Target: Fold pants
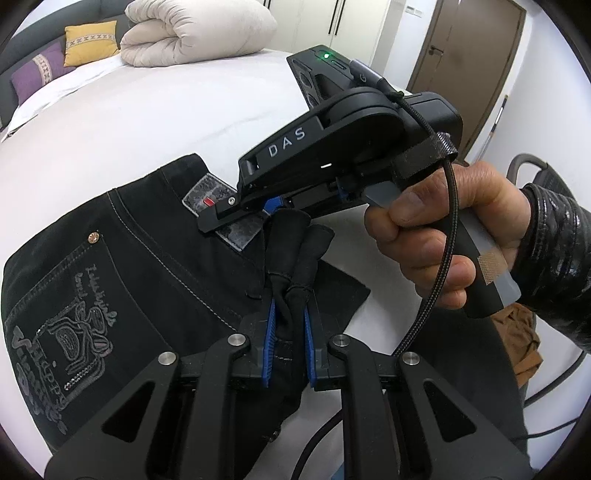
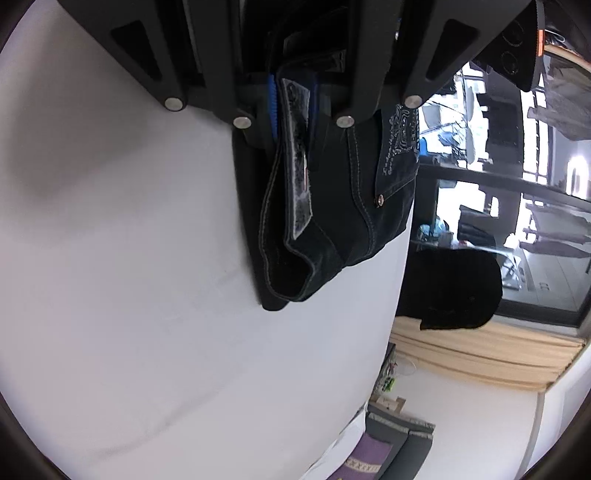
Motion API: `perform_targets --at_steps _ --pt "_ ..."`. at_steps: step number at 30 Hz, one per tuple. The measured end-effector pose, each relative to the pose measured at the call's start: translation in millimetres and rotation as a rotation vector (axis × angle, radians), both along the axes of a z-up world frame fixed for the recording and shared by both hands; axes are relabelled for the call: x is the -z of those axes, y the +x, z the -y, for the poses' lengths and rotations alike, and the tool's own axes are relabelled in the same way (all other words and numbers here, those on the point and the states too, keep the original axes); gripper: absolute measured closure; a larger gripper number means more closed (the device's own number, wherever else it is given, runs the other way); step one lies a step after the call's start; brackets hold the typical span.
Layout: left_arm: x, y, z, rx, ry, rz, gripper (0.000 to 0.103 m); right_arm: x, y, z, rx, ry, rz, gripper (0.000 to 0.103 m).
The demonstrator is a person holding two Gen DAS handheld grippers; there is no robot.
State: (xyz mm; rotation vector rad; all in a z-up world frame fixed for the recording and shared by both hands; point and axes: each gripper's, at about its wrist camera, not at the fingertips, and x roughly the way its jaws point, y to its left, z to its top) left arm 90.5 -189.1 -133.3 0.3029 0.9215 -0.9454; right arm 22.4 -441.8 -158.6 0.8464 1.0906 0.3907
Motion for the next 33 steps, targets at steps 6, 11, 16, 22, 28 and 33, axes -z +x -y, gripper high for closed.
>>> perform_targets --at_steps 6,11,16,22,28,33 --pt "-3 6 -18 -0.004 -0.051 -0.051 0.082 -5 0 4 0.030 0.032 -0.008 0.080" --pt "-27 11 -66 -0.018 -0.173 -0.137 0.081 -39 -22 16 0.118 -0.086 0.029 0.067" --pt "-34 41 -124 -0.136 -0.283 -0.209 0.081 -78 -29 -11 0.027 -0.046 0.138 0.090" --pt "1 102 -165 -0.339 -0.342 -0.338 0.081 -37 -19 -53 -0.072 -0.071 0.000 0.095" --pt "18 165 -182 -0.429 -0.349 -0.332 0.081 -8 -23 -42 -0.013 -0.030 -0.026 0.103" --pt "30 153 -181 -0.413 -0.317 -0.290 0.081 -7 -19 -49 -0.012 -0.059 -0.021 0.103"
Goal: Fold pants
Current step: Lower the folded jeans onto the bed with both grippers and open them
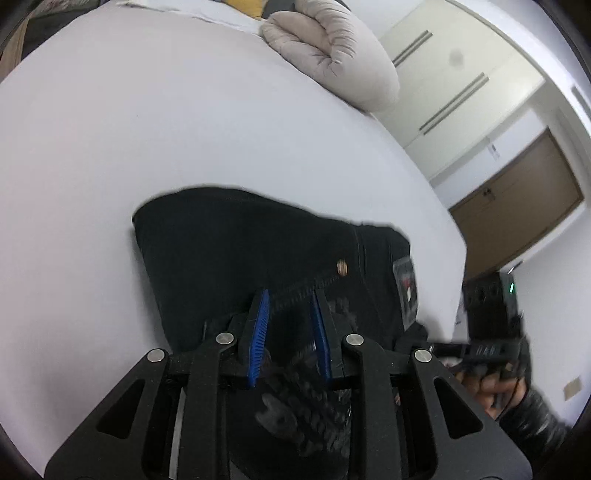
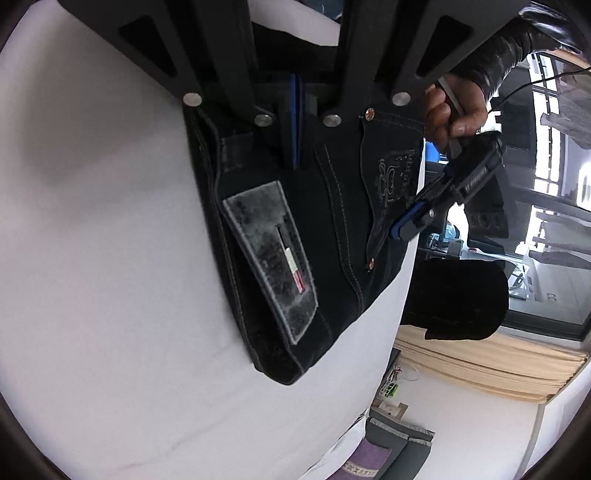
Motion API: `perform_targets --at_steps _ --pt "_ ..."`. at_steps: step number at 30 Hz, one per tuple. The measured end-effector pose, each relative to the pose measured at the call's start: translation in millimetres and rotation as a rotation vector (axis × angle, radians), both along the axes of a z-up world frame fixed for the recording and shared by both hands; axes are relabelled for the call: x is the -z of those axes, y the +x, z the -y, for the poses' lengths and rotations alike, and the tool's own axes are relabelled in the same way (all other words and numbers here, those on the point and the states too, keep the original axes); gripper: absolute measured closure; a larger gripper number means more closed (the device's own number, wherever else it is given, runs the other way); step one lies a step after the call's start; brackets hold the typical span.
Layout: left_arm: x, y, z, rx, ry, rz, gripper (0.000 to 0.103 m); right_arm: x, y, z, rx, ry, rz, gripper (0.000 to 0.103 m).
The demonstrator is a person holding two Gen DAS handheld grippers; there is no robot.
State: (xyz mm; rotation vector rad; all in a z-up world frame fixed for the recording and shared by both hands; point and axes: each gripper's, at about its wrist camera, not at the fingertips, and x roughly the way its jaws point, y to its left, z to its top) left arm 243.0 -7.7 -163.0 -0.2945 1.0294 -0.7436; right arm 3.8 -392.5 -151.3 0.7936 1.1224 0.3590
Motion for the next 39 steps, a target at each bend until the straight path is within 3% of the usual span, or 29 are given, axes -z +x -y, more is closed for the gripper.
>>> perform_targets --at_steps 4,7,11,15,19,21,23,24,25,26,28,29,30,32,36,39 --pt "-8 -45 7 0.047 0.048 0.051 0.081 0 2 -1 0.005 -0.002 0.015 0.103" --pt "-15 -98 11 0.149 0.104 0.110 0.081 1 1 -2 0.008 -0.009 0.022 0.103" --pt "-12 -145 10 0.210 0.146 0.181 0.081 0 -11 0 0.016 -0.011 0.033 0.103" --pt "-8 -147 -1 0.197 0.115 0.165 0.081 -14 -30 -2 0.017 0.027 0.078 0.103" --pt "4 -150 -10 0.211 0.086 0.194 0.081 8 -46 3 0.026 0.096 0.080 0.103" --pt "2 -147 -19 0.204 0.054 0.176 0.081 12 -51 6 0.041 0.136 0.102 0.103" --pt "-11 -142 -30 0.192 0.038 0.144 0.081 -2 -51 4 0.031 0.114 0.104 0.103" --pt "-20 -140 -33 0.184 0.042 0.137 0.081 -9 -53 4 0.027 0.099 0.114 0.100" --pt "-30 -138 -36 0.166 0.046 0.145 0.081 -25 -54 6 0.029 0.082 0.147 0.083" --pt "-39 -137 -42 0.144 0.042 0.156 0.081 -35 -56 10 0.037 0.082 0.176 0.054" --pt "-55 -128 -63 0.060 0.015 0.169 0.067 -59 -55 23 0.083 0.057 0.240 0.034" --pt "-56 -124 -70 0.028 0.006 0.166 0.031 -65 -52 28 0.092 0.044 0.254 0.034" --pt "-58 -117 -82 -0.028 -0.010 0.164 0.013 -69 -44 34 0.094 0.034 0.248 0.034" --pt "-49 -97 -93 -0.098 -0.016 0.113 0.013 -64 -28 41 0.098 0.011 0.193 0.034" --pt "-19 -66 -90 -0.112 -0.084 -0.100 0.013 -38 8 44 0.067 -0.049 0.068 0.034" --pt "-4 -49 -83 -0.097 -0.115 -0.188 0.015 -17 22 49 0.048 -0.049 0.005 0.035"
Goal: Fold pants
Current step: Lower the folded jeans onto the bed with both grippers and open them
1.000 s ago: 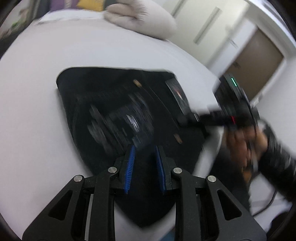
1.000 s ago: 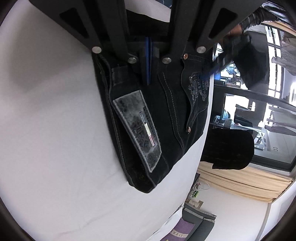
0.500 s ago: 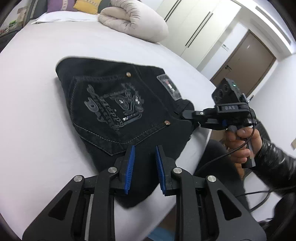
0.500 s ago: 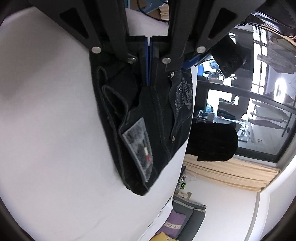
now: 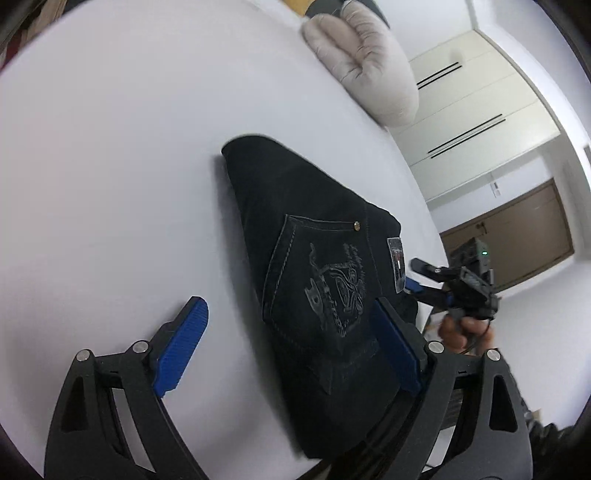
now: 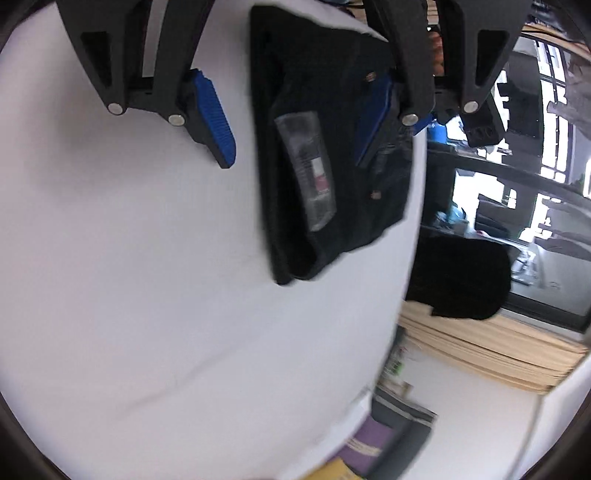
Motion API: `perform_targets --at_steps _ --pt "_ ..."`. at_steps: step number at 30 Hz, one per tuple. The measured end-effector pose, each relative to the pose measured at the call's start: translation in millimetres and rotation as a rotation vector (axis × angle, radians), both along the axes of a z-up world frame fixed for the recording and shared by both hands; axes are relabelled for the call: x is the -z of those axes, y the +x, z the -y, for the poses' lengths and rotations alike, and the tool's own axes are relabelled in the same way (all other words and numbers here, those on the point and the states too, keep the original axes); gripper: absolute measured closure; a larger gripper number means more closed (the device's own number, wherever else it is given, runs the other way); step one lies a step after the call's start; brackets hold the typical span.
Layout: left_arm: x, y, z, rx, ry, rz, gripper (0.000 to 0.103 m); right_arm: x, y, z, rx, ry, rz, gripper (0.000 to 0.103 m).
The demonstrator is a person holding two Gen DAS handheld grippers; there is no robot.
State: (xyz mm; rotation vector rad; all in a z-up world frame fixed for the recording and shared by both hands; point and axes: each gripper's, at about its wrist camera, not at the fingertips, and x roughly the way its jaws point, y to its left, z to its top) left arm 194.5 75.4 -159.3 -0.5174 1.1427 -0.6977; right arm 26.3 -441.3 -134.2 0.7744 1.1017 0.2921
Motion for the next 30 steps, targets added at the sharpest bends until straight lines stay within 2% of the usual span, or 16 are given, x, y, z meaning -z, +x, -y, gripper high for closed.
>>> perform_targets --at_steps 4,5,6,7,8,9,11,15,20,26,30 --pt "13 16 21 0.052 0.008 -0.050 0.018 10 13 -2 -0.024 0.045 -0.009 0.036" --pt "16 21 28 0.075 0.013 -0.061 0.024 12 16 -4 -0.032 0.054 -0.012 0.038" --pt "16 22 30 0.087 0.020 -0.067 0.035 14 19 -7 -0.042 0.059 -0.022 0.040" --pt "18 26 35 0.100 0.029 -0.075 0.042 16 22 -9 -0.046 0.060 -0.031 0.046" --pt "19 29 40 0.118 0.043 -0.084 0.054 20 26 -13 -0.051 0.063 -0.043 0.053" --pt "18 30 43 0.125 0.070 -0.085 0.058 22 29 -16 -0.053 0.059 -0.053 0.055" --pt "15 33 47 0.138 0.105 -0.077 0.062 22 29 -21 -0.052 0.046 -0.059 0.063" --pt "4 29 54 0.152 0.178 -0.031 0.069 17 23 -27 -0.036 0.005 -0.054 0.070" --pt "-9 29 68 0.152 0.223 0.013 0.079 0 20 -37 -0.015 -0.057 -0.015 0.081" --pt "-31 28 65 0.147 0.220 0.057 0.083 -30 20 -50 -0.016 -0.116 0.037 0.083" --pt "-51 32 58 0.131 0.227 0.110 0.083 -51 37 -60 -0.029 -0.121 0.075 0.084"
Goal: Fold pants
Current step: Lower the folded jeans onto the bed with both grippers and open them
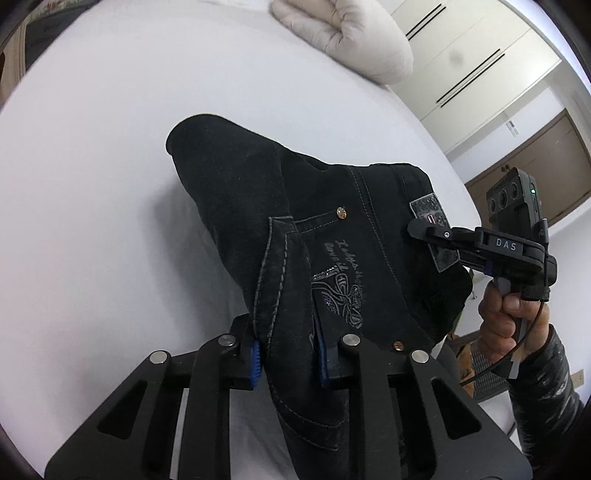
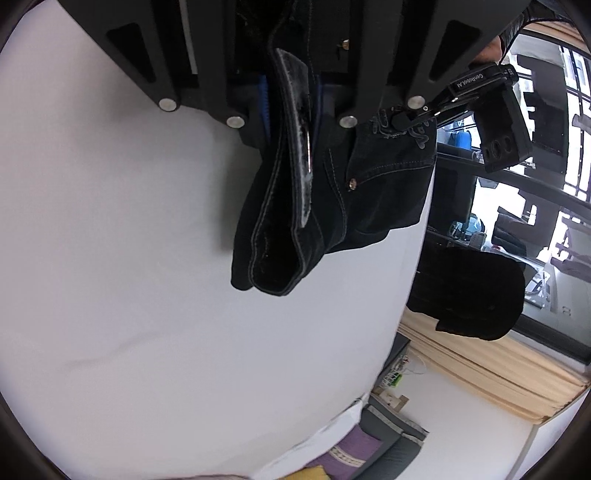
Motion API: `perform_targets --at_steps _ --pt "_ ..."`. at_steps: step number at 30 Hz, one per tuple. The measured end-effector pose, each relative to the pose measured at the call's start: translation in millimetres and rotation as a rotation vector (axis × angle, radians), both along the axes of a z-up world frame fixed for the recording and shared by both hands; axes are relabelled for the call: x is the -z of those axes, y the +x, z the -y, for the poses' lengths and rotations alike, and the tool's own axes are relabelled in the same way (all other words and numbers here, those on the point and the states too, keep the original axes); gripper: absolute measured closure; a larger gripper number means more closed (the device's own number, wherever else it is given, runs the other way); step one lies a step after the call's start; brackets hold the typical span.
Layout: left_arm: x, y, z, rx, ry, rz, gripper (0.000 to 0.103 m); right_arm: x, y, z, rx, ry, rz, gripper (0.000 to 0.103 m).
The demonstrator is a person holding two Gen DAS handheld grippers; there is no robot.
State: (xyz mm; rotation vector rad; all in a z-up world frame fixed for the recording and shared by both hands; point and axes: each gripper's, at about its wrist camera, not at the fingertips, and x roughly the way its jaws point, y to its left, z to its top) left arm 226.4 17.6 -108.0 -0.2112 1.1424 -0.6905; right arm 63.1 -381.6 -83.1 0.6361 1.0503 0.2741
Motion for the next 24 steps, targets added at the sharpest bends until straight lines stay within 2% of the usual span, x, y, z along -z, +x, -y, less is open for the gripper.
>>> perform_targets --at_steps 4,9,12,14,18,22,24 --pt "-20 1 -10 -0.020 0.014 0.056 0.083 -17 37 -15 -0.026 0.009 0.030 0.084" --pt "-53 16 -13 -0.046 0.063 0.153 0.083 -29 113 -45 -0.051 0.034 0.062 0.084" --pt "-56 26 -9 -0.060 0.055 0.143 0.083 -25 157 -62 -0.057 0.036 0.056 0.084" --pt "-51 31 -15 -0.081 0.042 0.120 0.083 -15 185 -71 -0.056 0.052 0.036 0.084" --pt "-19 37 -26 -0.130 0.035 0.059 0.083 17 221 -85 -0.057 0.081 -0.020 0.084" --pt "22 40 -33 -0.139 0.023 0.001 0.081 53 233 -84 -0.035 0.110 -0.077 0.083" --pt "33 45 -40 -0.153 -0.012 -0.010 0.076 67 231 -76 -0.020 0.145 -0.081 0.079"
